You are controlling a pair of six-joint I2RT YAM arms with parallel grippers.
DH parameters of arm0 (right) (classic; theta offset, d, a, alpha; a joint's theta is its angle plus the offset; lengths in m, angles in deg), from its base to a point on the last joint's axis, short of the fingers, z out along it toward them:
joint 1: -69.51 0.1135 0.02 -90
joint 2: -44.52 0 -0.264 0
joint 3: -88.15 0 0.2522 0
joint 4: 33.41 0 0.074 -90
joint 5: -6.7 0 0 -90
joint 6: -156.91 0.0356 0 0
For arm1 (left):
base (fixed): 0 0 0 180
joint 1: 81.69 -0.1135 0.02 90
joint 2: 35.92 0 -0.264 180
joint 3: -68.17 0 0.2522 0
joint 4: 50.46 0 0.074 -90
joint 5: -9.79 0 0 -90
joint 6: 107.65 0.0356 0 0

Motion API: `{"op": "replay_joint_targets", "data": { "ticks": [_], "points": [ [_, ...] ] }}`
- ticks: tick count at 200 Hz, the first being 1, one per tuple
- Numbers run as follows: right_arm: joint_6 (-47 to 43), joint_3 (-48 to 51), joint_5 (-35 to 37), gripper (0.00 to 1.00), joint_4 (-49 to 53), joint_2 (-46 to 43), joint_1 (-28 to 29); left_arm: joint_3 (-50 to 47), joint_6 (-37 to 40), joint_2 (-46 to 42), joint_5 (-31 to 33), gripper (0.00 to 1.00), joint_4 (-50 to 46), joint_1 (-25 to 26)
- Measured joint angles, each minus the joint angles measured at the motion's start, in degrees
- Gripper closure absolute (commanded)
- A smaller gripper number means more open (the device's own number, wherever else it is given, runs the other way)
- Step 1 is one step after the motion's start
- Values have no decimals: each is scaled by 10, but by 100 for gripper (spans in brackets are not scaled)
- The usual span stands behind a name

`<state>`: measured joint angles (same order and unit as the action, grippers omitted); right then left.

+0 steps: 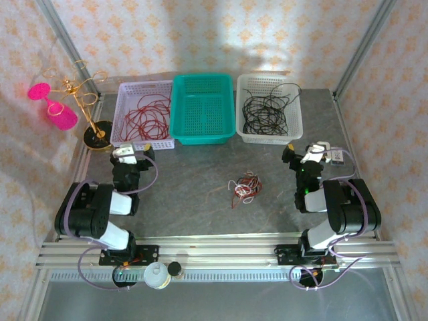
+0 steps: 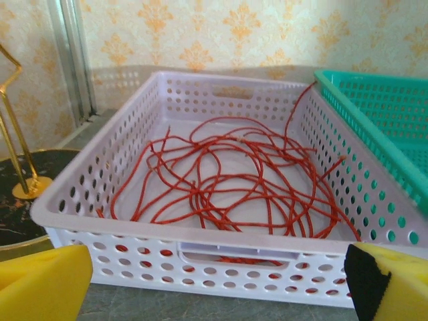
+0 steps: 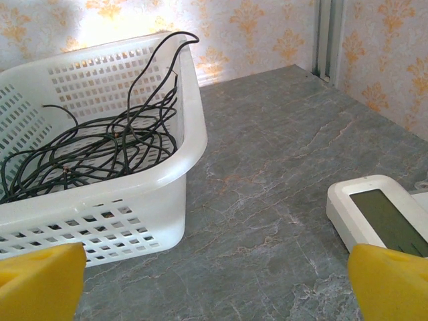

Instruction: Untangle the cables

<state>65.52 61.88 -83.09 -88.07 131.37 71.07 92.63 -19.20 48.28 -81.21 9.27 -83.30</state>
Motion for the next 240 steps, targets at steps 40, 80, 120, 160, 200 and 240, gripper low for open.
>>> {"op": "replay_joint_targets", "data": {
  "ticks": [40, 80, 120, 160, 200, 240],
  "points": [
    [1, -51, 0, 1, 100, -55, 1, 2, -3, -111, 30, 1, -63, 0],
    [49, -144, -1, 1, 267, -119, 12, 52, -49, -202, 45, 1, -211, 0],
    [125, -211, -66, 0, 412, -125, 14, 105, -178, -234, 24, 1, -349, -25],
    [156, -211, -147, 15, 542, -137, 43, 129, -216, -182, -42, 3, -473, 3],
    [158, -211, -205, 25, 670, -212, 84, 177, -225, -182, -93, 7, -535, 146],
    [160, -237, -216, 28, 800, -243, 152, 180, -244, -179, -126, 1, -565, 225]
  ]
}}
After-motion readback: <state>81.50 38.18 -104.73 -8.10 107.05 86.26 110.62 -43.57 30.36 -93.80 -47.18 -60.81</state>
